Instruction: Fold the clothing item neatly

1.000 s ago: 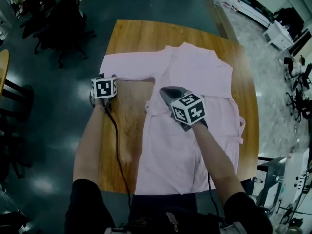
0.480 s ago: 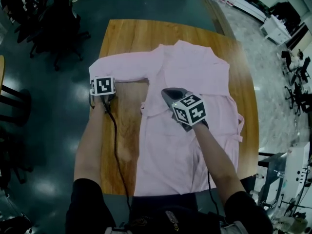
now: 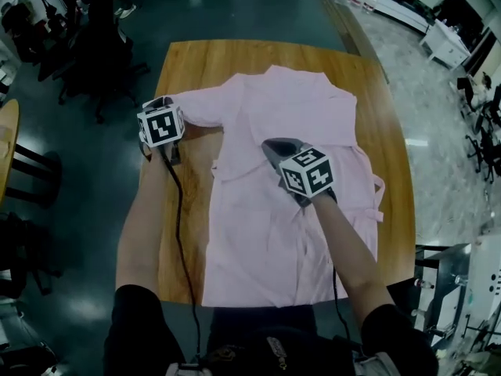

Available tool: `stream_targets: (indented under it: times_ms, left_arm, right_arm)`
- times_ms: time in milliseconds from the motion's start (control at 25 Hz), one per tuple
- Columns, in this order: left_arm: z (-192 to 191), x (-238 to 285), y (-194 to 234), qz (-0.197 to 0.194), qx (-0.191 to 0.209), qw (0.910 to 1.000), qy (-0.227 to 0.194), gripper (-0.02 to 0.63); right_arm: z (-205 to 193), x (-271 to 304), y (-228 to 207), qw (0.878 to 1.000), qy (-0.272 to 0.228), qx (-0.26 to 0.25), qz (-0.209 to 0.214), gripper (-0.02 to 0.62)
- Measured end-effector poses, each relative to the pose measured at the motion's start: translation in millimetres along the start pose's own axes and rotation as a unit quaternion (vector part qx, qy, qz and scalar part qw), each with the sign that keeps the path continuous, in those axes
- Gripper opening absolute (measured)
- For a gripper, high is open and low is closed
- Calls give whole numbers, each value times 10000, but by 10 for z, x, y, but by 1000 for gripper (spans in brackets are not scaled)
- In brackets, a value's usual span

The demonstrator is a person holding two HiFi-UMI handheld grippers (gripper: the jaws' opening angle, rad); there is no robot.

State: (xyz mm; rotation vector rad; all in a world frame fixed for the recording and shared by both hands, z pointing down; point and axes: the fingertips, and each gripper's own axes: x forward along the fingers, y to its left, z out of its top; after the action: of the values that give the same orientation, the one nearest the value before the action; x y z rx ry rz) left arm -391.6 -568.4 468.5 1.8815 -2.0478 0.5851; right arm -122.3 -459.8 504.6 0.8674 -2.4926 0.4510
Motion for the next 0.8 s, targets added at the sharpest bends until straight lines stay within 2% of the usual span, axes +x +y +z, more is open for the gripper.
stream_targets:
  times_ms: [160, 400, 640, 800]
  left_arm:
    - [500, -343, -355, 222, 172, 9983, -519, 35]
    - [903, -547, -1192, 81, 722, 9929, -941, 35]
    - [909, -461, -2063, -158, 1192, 9879, -980, 35]
    - [730, -327, -2737, -491, 1490, 9839, -855, 36]
  right_arm:
    - [-58, -299, -124, 9999, -124, 52, 64, 8]
    - [-144, -788, -478, 9994, -292, 199, -5, 8]
    - [-333, -1213, -849, 9986, -352, 341, -203, 8]
    - [-547, -1437, -1091, 9979, -292, 452, -350, 8]
